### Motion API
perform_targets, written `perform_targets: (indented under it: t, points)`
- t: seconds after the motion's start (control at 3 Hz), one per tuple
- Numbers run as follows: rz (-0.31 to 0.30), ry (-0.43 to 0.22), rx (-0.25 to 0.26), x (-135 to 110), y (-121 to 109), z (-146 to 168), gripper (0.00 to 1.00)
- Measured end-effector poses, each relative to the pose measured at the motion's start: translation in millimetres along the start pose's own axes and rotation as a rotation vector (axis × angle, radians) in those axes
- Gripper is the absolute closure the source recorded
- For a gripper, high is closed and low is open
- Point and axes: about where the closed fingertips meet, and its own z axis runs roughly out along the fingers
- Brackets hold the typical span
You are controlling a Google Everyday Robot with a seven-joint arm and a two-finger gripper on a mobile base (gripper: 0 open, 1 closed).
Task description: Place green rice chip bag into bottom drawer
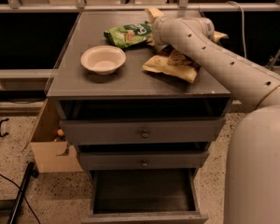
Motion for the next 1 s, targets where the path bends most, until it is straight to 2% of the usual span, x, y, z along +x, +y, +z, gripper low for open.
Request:
perform_targets:
  t: [0.67,1.0]
  points:
    - [0.0,-0.016,0.022,-2,-3,13,0.24]
    - [-0.002,-0.023,0.022,-3,-1,20,0.35]
